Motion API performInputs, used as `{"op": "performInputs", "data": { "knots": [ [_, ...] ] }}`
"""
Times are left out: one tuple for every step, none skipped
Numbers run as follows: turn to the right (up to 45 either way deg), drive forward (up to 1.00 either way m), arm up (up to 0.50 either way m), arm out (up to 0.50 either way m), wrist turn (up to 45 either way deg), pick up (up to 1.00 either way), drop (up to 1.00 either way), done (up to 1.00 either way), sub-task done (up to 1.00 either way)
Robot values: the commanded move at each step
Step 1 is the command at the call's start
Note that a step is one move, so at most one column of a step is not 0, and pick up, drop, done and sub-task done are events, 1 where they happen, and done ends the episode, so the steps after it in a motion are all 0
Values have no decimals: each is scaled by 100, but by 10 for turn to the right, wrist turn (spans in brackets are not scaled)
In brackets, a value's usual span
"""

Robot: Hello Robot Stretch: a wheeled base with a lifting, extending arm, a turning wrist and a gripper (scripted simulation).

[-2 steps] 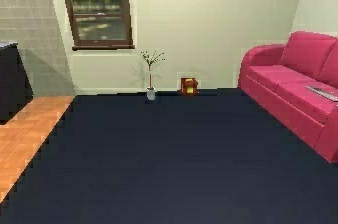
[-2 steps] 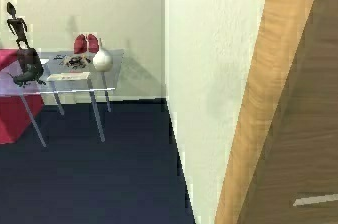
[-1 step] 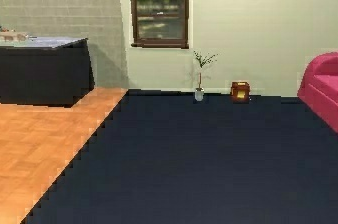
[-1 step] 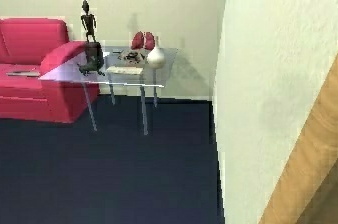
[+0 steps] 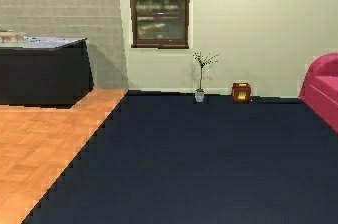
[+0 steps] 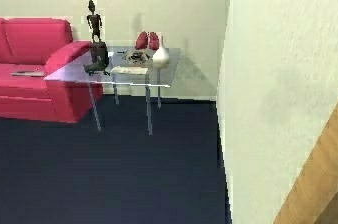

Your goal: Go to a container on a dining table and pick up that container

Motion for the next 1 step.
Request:
{"op": "performInputs", "data": {
  "knots": [
    [450,0,0,0,0,0,0,0,0]
  ]
}}
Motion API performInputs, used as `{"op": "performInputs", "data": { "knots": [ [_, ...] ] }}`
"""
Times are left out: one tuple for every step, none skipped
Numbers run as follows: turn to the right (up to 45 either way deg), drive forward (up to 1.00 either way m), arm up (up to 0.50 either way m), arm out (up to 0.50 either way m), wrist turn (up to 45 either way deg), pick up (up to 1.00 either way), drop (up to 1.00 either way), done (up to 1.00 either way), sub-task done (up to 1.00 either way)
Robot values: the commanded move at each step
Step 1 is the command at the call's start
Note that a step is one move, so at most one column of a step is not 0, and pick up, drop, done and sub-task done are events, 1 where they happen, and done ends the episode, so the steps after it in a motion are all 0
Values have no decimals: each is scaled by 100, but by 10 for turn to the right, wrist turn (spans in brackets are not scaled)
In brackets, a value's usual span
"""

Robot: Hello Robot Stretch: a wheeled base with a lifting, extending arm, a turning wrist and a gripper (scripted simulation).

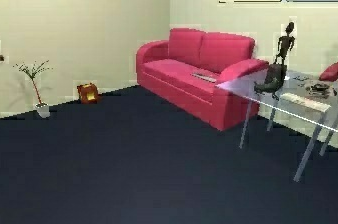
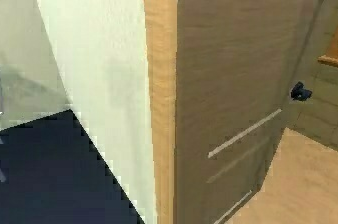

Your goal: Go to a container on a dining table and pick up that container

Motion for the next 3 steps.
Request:
{"op": "performInputs", "data": {
  "knots": [
    [420,0,0,0,0,0,0,0,0],
    [0,75,0,0,0,0,0,0,0],
    [60,0,0,0,0,0,0,0,0]
  ]
}}
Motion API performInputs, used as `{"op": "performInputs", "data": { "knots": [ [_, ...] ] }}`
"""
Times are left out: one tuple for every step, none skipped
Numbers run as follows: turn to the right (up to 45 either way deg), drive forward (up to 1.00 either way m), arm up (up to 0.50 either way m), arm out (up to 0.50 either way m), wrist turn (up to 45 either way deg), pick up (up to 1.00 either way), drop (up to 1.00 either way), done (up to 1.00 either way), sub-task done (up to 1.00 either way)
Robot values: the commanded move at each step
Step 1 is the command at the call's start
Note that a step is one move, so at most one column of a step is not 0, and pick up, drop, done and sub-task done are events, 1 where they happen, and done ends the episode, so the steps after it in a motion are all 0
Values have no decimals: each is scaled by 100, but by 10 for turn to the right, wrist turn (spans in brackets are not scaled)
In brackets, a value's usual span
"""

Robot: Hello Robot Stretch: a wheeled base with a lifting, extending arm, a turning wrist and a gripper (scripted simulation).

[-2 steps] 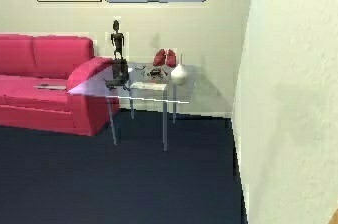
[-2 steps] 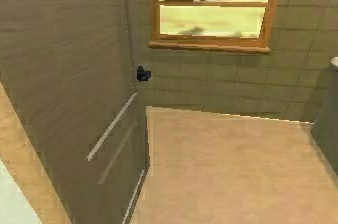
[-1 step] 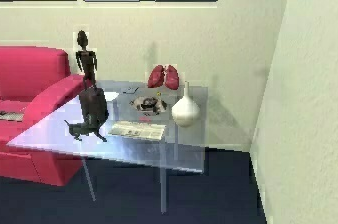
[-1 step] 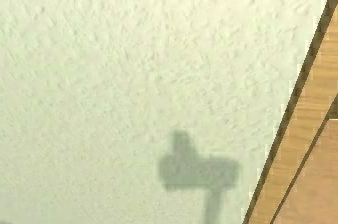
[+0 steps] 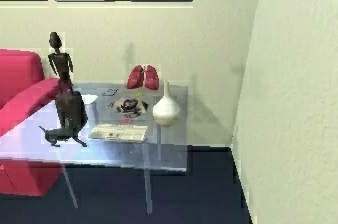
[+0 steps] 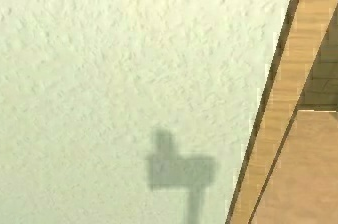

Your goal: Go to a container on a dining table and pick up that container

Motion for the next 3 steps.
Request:
{"op": "performInputs", "data": {
  "knots": [
    [0,10,0,0,0,0,0,0,0],
    [-450,0,0,0,0,0,0,0,0],
    [-420,0,0,0,0,0,0,0,0]
  ]
}}
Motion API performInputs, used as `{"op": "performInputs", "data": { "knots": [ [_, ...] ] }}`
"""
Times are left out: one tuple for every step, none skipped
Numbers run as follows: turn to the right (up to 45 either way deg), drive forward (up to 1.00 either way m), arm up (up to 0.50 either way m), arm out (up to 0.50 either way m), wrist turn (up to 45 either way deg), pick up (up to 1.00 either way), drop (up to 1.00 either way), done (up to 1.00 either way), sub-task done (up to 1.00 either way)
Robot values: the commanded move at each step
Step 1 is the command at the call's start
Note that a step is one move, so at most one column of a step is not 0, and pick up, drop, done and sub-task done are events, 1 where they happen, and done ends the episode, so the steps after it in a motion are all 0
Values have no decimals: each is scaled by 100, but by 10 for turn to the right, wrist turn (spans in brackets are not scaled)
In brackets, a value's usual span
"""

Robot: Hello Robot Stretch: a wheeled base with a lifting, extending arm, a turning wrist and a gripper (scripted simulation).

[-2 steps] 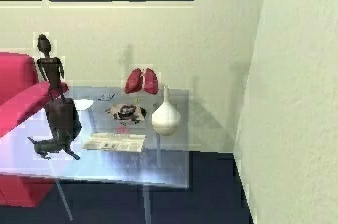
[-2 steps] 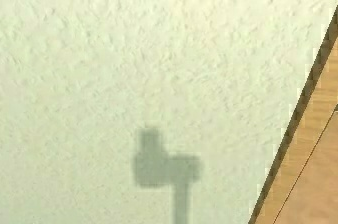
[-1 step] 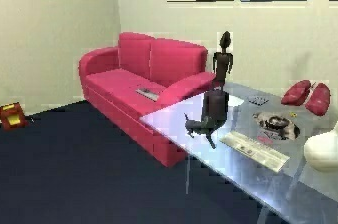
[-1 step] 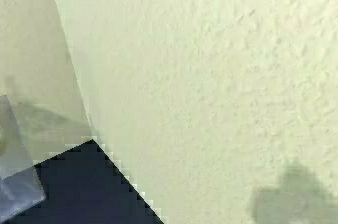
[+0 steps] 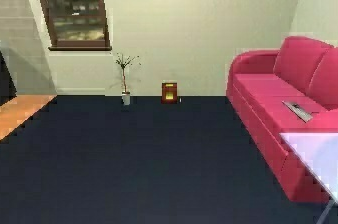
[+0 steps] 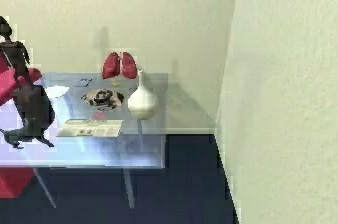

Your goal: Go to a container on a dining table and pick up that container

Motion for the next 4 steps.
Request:
{"op": "performInputs", "data": {
  "knots": [
    [450,0,0,0,0,0,0,0,0],
    [450,0,0,0,0,0,0,0,0],
    [300,0,0,0,0,0,0,0,0],
    [0,65,0,0,0,0,0,0,0]
  ]
}}
